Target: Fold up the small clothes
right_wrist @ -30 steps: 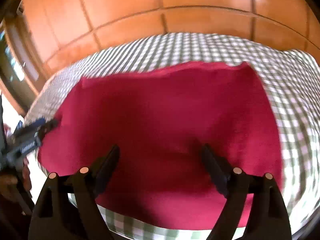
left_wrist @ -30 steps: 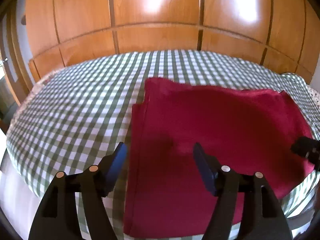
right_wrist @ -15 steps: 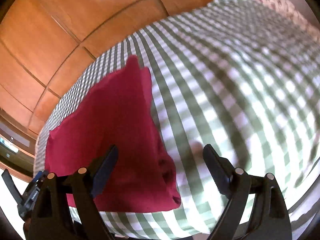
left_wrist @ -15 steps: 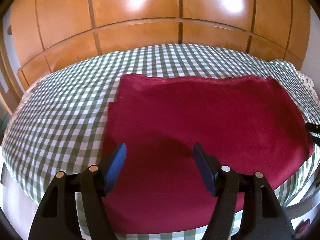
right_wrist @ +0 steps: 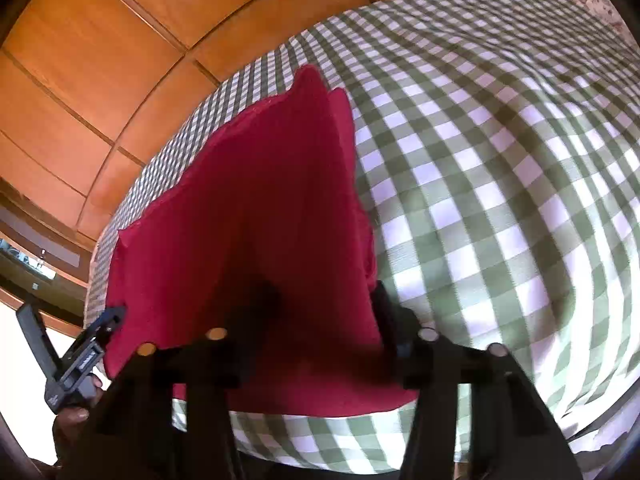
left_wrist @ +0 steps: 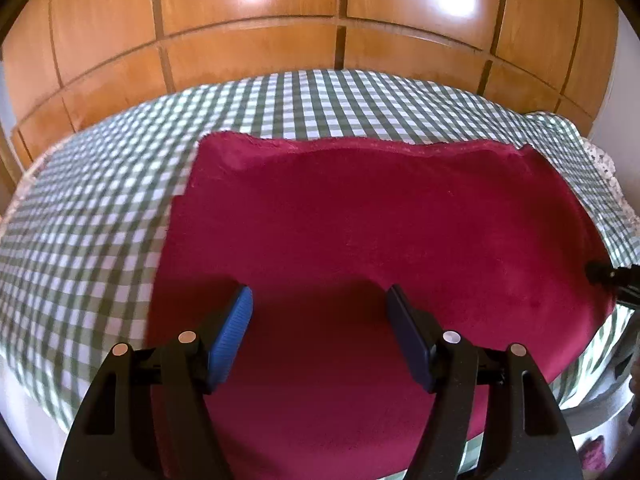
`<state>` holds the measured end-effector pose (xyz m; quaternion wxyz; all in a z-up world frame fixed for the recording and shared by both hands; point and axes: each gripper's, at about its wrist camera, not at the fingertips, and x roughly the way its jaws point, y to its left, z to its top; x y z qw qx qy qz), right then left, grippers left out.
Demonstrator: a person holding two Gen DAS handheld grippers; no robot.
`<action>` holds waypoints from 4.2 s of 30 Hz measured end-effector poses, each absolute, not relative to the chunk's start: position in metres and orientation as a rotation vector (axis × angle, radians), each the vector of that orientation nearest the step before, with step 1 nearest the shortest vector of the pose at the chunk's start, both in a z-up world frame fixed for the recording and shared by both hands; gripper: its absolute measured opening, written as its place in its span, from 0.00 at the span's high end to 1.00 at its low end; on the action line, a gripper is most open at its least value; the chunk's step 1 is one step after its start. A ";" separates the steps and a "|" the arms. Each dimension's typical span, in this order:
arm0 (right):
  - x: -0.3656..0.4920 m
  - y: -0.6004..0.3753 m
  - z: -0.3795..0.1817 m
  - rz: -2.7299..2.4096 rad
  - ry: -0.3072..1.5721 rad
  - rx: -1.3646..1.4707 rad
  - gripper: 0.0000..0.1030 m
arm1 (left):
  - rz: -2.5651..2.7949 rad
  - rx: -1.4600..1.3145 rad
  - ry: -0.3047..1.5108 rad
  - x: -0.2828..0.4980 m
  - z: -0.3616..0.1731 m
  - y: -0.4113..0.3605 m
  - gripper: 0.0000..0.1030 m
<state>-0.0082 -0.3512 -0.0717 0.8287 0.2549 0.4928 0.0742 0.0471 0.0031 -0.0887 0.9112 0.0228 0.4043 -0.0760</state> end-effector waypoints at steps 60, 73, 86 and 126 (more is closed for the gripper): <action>-0.011 -0.169 -0.038 0.747 0.991 0.230 0.60 | -0.519 -0.223 0.885 0.094 0.000 0.042 0.82; -0.015 -0.073 -0.074 0.836 1.081 0.021 0.59 | -0.190 -0.288 0.961 0.082 -0.060 0.127 0.51; 0.045 -0.135 -0.020 0.795 0.952 0.303 0.45 | -0.216 -0.193 0.712 0.026 -0.014 0.096 0.51; -0.066 -0.162 -0.036 0.682 0.882 -0.028 0.56 | 0.001 -0.105 0.756 -0.001 -0.051 0.091 0.41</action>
